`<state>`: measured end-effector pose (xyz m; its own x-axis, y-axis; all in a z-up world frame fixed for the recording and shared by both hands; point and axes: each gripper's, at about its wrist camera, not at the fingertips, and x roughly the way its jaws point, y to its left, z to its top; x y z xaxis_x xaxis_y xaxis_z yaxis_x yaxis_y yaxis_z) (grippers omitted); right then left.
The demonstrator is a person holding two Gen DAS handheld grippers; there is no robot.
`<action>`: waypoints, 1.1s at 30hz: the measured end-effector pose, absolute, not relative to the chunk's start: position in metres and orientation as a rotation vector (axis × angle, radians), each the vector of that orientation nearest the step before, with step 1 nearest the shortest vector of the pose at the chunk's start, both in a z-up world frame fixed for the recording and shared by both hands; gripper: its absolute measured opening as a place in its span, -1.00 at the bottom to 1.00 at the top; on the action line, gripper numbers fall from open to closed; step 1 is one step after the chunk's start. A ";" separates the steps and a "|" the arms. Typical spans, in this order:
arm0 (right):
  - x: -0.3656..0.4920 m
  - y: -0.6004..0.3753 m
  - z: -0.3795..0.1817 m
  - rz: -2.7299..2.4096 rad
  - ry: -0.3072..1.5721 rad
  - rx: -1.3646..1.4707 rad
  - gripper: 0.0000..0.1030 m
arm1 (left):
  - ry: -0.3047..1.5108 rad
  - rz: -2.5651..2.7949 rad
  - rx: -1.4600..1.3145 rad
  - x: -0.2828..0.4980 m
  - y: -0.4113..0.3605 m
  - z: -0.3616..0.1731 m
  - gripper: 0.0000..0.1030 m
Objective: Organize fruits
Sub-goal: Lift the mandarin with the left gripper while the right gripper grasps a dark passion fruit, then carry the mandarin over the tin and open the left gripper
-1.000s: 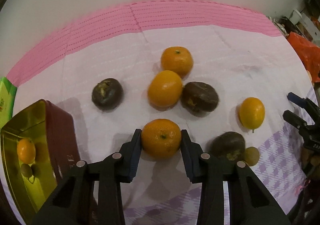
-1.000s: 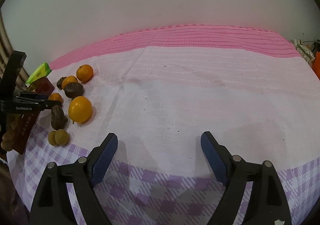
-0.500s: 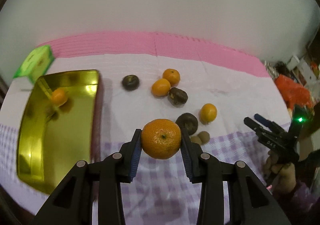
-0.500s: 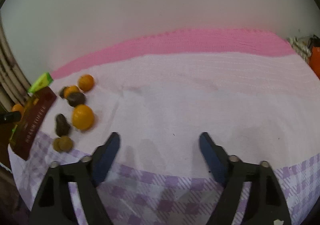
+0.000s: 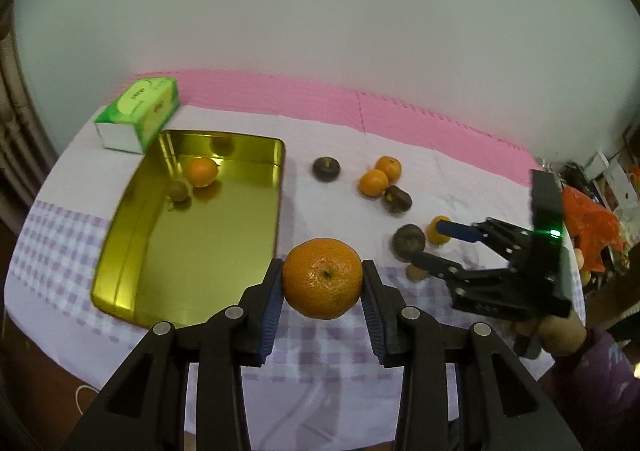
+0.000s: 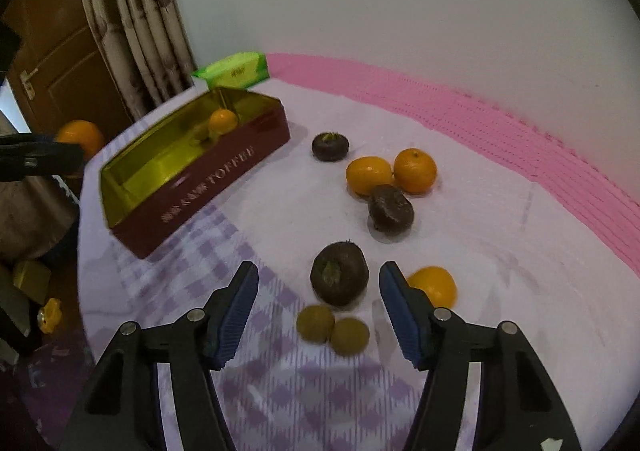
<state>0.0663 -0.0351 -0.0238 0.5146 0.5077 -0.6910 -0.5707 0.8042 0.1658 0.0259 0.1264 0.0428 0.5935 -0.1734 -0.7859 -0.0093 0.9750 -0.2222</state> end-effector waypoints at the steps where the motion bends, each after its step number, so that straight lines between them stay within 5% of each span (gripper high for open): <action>1: 0.071 -0.032 -0.026 0.649 0.811 -0.090 0.17 | 0.928 -0.090 -0.212 0.024 0.130 0.045 -0.25; 6: 0.088 -0.019 -0.042 0.622 0.879 -0.142 0.06 | 0.915 -0.060 -0.240 0.017 0.149 0.048 -0.25; 8: 0.093 -0.013 -0.050 0.613 0.912 -0.163 -0.32 | 0.914 -0.045 -0.253 0.016 0.157 0.047 -0.25; 9: 0.095 -0.012 -0.053 0.610 0.926 -0.165 -0.33 | 0.914 -0.038 -0.260 0.015 0.160 0.046 -0.25; 33: -0.017 -0.025 0.039 0.698 0.643 0.057 -0.35 | 0.957 0.077 -0.083 0.063 0.206 -0.003 -0.25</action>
